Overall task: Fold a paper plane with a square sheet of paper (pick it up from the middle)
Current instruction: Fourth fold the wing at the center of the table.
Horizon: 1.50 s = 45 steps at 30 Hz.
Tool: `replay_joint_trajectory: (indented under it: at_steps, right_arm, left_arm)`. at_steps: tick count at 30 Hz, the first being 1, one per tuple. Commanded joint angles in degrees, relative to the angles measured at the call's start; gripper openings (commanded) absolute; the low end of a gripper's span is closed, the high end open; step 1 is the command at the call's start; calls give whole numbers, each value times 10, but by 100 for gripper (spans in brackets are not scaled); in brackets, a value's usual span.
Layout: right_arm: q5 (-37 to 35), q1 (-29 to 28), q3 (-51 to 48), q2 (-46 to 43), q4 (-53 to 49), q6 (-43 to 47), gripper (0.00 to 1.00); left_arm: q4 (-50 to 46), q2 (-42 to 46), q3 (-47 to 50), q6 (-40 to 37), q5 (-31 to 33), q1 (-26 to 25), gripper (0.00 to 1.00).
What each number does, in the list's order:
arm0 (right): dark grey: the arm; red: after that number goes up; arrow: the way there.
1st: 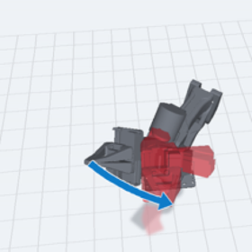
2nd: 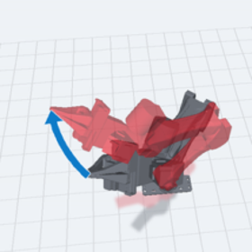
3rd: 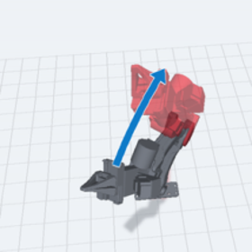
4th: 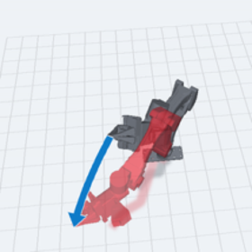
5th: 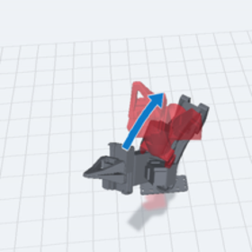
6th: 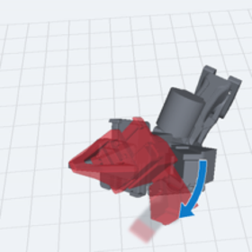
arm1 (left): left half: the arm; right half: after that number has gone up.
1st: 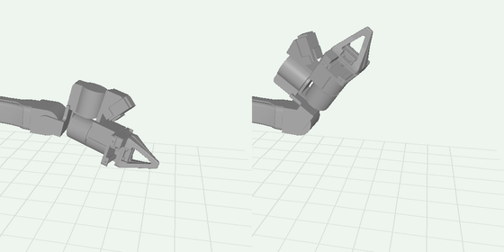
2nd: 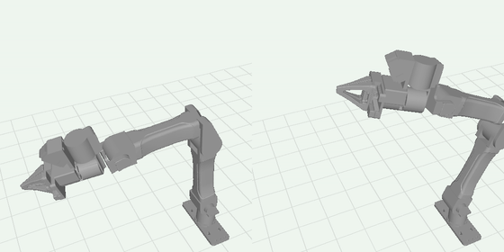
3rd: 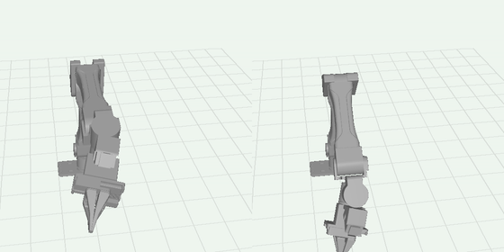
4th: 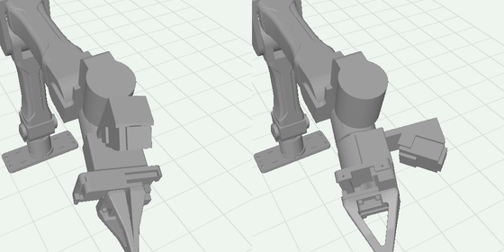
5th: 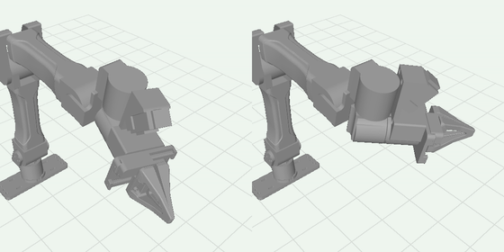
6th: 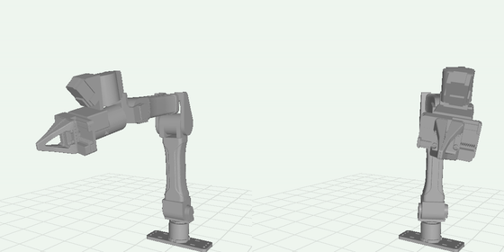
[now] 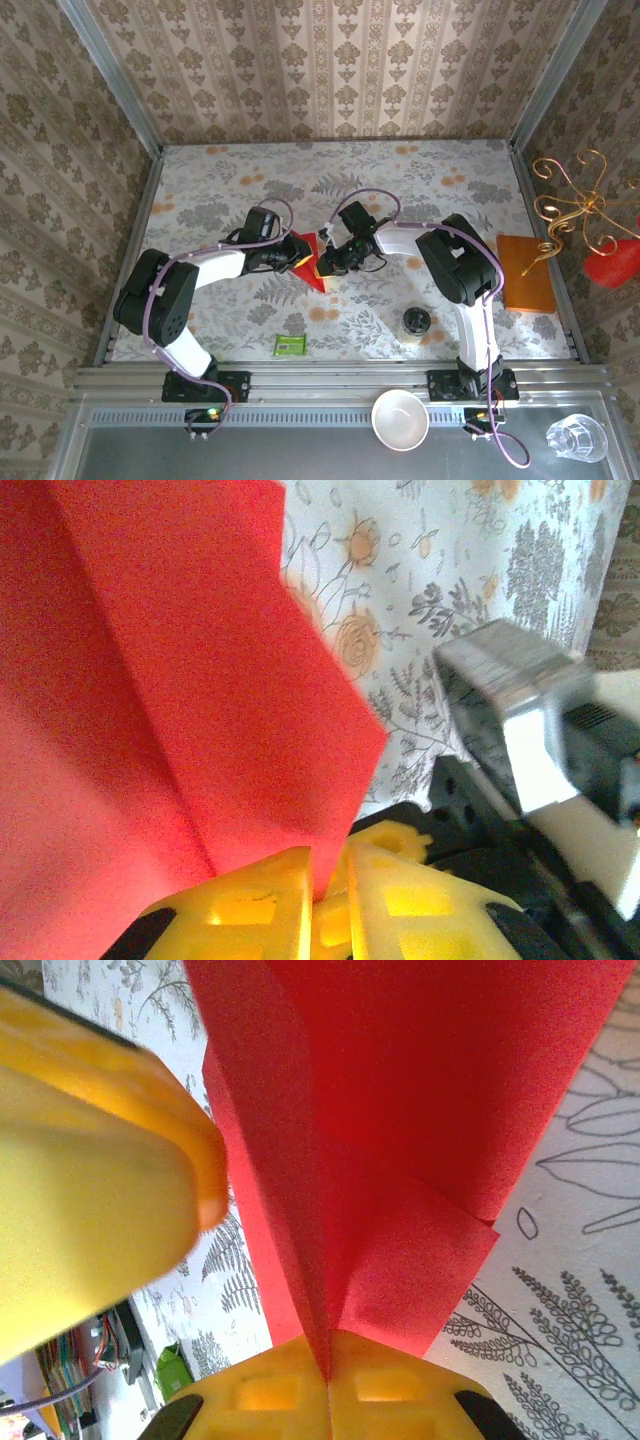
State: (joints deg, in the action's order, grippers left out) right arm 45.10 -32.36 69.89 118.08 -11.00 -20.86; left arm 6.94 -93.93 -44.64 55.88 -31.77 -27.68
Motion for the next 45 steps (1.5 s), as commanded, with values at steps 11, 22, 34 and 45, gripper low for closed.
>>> replay_joint_trajectory:
  at_steps: [11, 22, 34, 45]
  right_arm:
    - [18, 3, -6, 18, -39, 29, 12]
    - [10, 6, -15, 4, -33, 18, 18]
    - [6, 8, -56, -52, -22, -19, 27]
    - [16, 6, -66, -40, -19, -23, 21]
  left_arm:
    - [-4, -49, -36, -21, -20, 2, 17]
    - [-4, -77, -49, -24, -29, 2, 16]
    - [-6, -88, -57, -24, -35, 2, 15]
    - [-5, -93, -57, -24, -37, 2, 15]
